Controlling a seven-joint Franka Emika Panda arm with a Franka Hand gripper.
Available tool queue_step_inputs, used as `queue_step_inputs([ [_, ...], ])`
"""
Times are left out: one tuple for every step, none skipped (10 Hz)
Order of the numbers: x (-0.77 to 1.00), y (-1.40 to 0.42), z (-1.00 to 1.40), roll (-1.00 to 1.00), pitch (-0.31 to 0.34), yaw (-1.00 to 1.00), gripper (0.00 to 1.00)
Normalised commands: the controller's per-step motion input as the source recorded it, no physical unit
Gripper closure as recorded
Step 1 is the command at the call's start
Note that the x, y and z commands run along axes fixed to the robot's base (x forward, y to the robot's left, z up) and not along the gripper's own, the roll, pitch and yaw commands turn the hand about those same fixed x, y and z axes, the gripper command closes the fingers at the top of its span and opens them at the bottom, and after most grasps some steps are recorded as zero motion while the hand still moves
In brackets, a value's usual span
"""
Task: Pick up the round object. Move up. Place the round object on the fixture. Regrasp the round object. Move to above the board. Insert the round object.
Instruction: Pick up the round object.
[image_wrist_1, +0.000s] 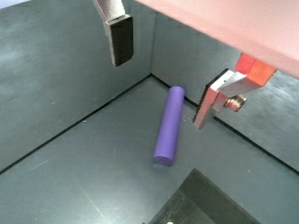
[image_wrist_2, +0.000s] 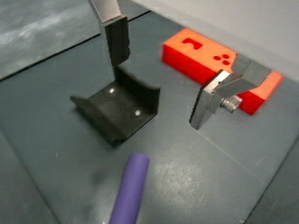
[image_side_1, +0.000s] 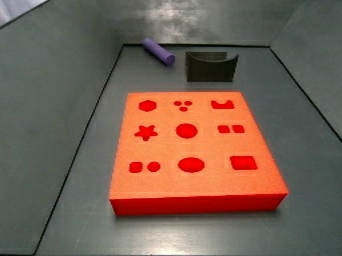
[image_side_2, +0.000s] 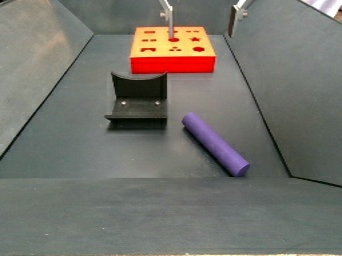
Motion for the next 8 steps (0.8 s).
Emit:
queue_step_inputs([
  [-0.06, 0.37, -0.82, -0.04, -0.184, 0.63, 0.00],
  [0.00, 0.48, -0.89, -0.04, -0.149, 0.64, 0.00],
  [0.00, 0.43, -0.85, -0.05, -0.163, 0.60, 0.00],
  [0.00, 0.41, -0.85, -0.07, -0.139, 0.63, 0.00],
  [0.00, 0.39, -0.82, -0.08, -0.133, 0.65, 0.00],
  [-0.01, 0.07, -0.81, -0.12, -0.054, 0.49, 0.00],
  [-0.07, 0.00, -0.68, -0.19, -0.051, 0.37, 0.00],
  [-0.09, -0.09, -0.66, -0.16, -0.106, 0.17, 0.00],
])
